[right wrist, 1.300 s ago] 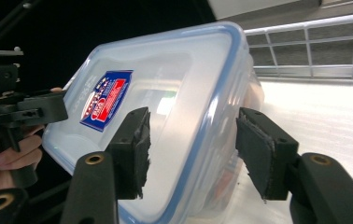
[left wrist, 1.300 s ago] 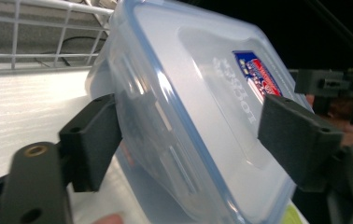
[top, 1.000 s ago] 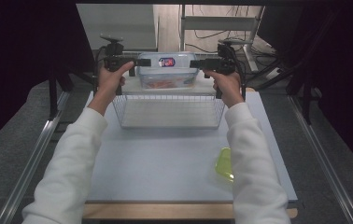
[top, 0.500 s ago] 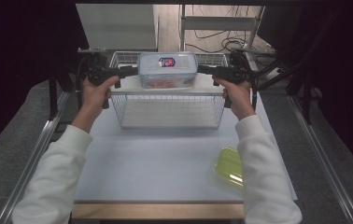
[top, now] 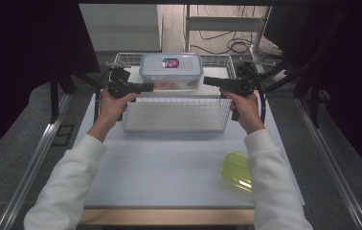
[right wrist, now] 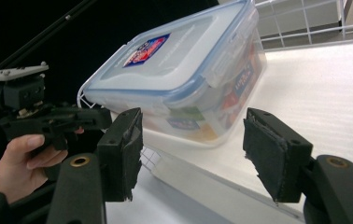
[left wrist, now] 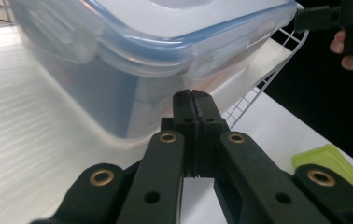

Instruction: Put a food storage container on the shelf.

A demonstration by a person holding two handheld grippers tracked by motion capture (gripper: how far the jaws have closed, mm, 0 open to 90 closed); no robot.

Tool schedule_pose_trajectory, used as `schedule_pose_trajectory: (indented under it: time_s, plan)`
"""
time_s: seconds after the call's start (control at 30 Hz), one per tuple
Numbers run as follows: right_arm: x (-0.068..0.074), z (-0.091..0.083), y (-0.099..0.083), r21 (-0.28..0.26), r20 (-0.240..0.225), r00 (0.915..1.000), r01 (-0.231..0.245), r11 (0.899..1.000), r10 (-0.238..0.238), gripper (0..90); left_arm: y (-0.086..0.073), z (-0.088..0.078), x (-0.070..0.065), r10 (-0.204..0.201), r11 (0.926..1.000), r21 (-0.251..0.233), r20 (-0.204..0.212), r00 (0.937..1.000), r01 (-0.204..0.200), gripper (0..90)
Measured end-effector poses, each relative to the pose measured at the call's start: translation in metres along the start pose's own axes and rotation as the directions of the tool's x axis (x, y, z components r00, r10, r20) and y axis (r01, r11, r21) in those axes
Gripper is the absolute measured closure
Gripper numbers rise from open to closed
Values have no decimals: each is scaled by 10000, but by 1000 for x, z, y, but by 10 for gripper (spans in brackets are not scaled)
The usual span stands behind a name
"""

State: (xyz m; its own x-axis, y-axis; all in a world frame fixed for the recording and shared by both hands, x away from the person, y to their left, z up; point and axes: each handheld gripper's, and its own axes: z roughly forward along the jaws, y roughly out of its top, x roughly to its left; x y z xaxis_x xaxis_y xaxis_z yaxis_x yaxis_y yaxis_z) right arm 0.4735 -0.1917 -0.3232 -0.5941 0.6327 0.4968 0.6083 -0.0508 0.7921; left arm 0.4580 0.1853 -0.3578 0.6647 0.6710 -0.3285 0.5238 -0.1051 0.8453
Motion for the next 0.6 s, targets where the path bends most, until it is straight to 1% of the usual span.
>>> schedule_pose_trajectory:
  time_s: [0.03, 0.1, 0.17, 0.27, 0.33, 0.47, 0.57, 0.6]
  plan:
    - [0, 0, 0, 17, -18, 10000, 30, 10000, -30, 379, 1, 0, 0, -12, 10000, 9, -52, 10000, 12, 900]
    - [-1, -1, -1, -21, -51, 10000, 21, 10000, -21, 379, 1, 1, 1, -106, 9999, -52, 41, 9999, 106, 900]
    - [-1, -2, -1, -63, -47, 10000, 27, 10000, -27, 379, 1, 1, 0, -52, 10000, -33, -39, 10000, 52, 900]
    - [-1, -2, -2, -76, -77, 10000, 53, 10000, -53, 379, 0, 1, 1, -95, 9999, -55, -19, 10000, 95, 900]
    - [0, -3, -4, -61, -105, 9999, 39, 10000, -40, 379, -2, 0, 0, -98, 9999, -64, 106, 9999, 99, 900]
    - [2, -6, -8, -82, -153, 9998, 90, 9999, -91, 377, -10, -6, -8, 71, 10000, -13, 173, 9998, -71, 900]
    - [4, -11, -14, -27, -288, 9992, 263, 9997, -264, 372, -20, -15, -17, 118, 9999, -79, 271, 9996, -116, 895]
    - [5, -13, -16, -34, -314, 9990, 311, 9995, -312, 370, -25, -19, -20, 216, 9997, -104, 299, 9993, -213, 891]
